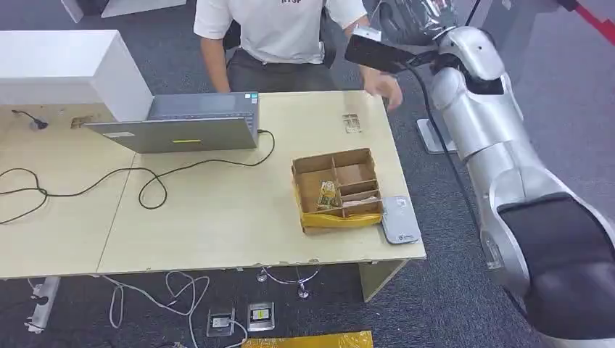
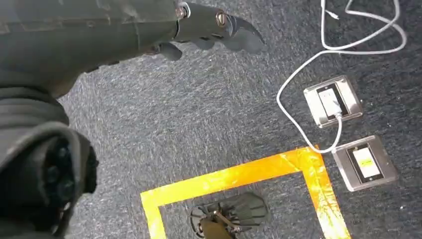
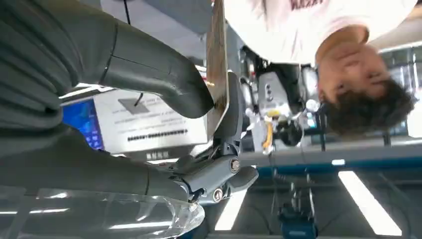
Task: Pass the card to the sensor for recognition and then transmit it.
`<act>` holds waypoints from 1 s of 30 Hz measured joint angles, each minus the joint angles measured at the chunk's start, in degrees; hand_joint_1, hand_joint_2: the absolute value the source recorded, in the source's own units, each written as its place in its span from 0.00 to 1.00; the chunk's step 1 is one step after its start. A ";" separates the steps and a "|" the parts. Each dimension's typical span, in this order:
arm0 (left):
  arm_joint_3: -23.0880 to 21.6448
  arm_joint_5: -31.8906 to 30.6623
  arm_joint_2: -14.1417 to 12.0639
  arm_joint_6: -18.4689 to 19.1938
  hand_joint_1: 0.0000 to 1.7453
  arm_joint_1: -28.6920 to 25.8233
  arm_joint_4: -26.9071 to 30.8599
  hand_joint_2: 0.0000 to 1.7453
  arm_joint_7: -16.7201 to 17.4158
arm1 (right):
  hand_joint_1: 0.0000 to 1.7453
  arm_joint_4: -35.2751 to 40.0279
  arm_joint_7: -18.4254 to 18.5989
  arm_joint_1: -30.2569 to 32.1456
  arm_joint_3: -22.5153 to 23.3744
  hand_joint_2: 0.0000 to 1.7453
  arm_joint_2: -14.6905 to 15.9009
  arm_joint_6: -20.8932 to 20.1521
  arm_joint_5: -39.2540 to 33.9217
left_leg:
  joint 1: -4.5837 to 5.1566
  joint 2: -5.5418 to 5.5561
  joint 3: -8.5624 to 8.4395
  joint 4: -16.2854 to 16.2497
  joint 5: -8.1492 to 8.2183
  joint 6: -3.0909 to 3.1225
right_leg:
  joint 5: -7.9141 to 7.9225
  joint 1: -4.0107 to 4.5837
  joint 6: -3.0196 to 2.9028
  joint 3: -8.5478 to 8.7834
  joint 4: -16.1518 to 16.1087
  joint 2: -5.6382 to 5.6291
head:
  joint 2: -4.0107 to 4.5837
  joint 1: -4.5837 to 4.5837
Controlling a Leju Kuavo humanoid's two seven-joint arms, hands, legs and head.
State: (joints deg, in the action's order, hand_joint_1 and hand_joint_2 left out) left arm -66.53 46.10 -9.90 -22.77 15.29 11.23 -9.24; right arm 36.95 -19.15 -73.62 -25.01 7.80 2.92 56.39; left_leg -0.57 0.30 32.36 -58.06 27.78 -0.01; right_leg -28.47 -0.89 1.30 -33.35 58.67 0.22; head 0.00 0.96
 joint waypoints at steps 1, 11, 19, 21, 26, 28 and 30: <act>-0.02 -0.35 0.00 0.11 0.00 0.16 0.00 0.00 0.20 | 1.00 -1.49 0.57 -0.89 -0.37 1.00 -0.77 -1.51 0.09 | -0.01 0.00 0.00 0.00 0.00 0.00 | 0.00 0.00 0.00 0.00 0.00 0.00 | 0.00 0.00; -0.28 -2.34 -1.03 1.27 0.00 0.46 0.00 0.00 -0.53 | 1.00 -11.95 6.91 -3.78 -2.23 1.00 -6.10 -6.60 0.48 | 0.00 0.04 0.02 0.00 0.00 0.00 | 0.00 0.00 0.00 0.00 -0.02 0.04 | 0.00 0.00; -0.28 -0.98 -0.76 -1.69 0.00 -0.48 0.02 0.00 -1.73 | 1.00 -15.21 7.52 -3.64 -2.60 1.00 -7.87 -7.05 0.37 | 0.00 0.02 -0.01 0.00 0.00 0.00 | -0.01 0.00 -0.01 -0.01 -0.03 -0.01 | 0.00 0.00; -0.28 -0.50 0.00 -3.52 0.00 -1.49 0.00 0.00 -2.47 | 1.00 -15.77 7.43 -3.60 -2.64 1.00 -7.87 -7.05 0.41 | 0.00 0.00 -0.01 0.00 0.00 0.00 | -0.01 0.00 -0.01 -0.02 -0.04 -0.03 | 0.00 0.00; -0.28 -0.43 0.90 -3.52 0.00 -2.67 0.02 0.00 -2.54 | 0.00 -16.69 6.36 -3.51 -2.75 1.00 -7.91 -5.94 0.61 | 0.00 0.01 0.01 0.00 0.00 0.00 | -0.01 0.00 -0.01 -0.03 -0.05 -0.01 | 0.00 0.02; -0.28 -1.07 0.61 -1.46 0.00 -2.51 0.02 0.00 -2.05 | 0.00 -16.98 6.01 -3.52 -3.15 1.00 -8.02 -4.69 0.76 | 0.00 0.01 0.00 0.00 0.00 0.00 | -0.01 0.00 -0.01 -0.03 -0.05 -0.01 | 0.00 0.02; -0.28 -1.18 -0.18 0.26 0.00 -2.03 0.02 0.00 -1.53 | 0.00 -17.28 5.68 -3.53 -3.30 1.00 -8.22 -2.48 0.28 | -0.02 0.01 -0.01 0.00 0.00 0.00 | -0.01 0.02 -0.01 -0.03 -0.04 0.00 | 0.00 0.00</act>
State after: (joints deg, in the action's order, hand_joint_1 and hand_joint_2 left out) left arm -66.82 44.92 -10.08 -22.51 13.26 11.26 -10.78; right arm 19.67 -13.46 -77.15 -28.30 -0.42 0.44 56.67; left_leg -0.58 0.31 32.35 -58.06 27.78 -0.01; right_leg -28.48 -0.87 1.29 -33.38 58.63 0.22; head 0.00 0.96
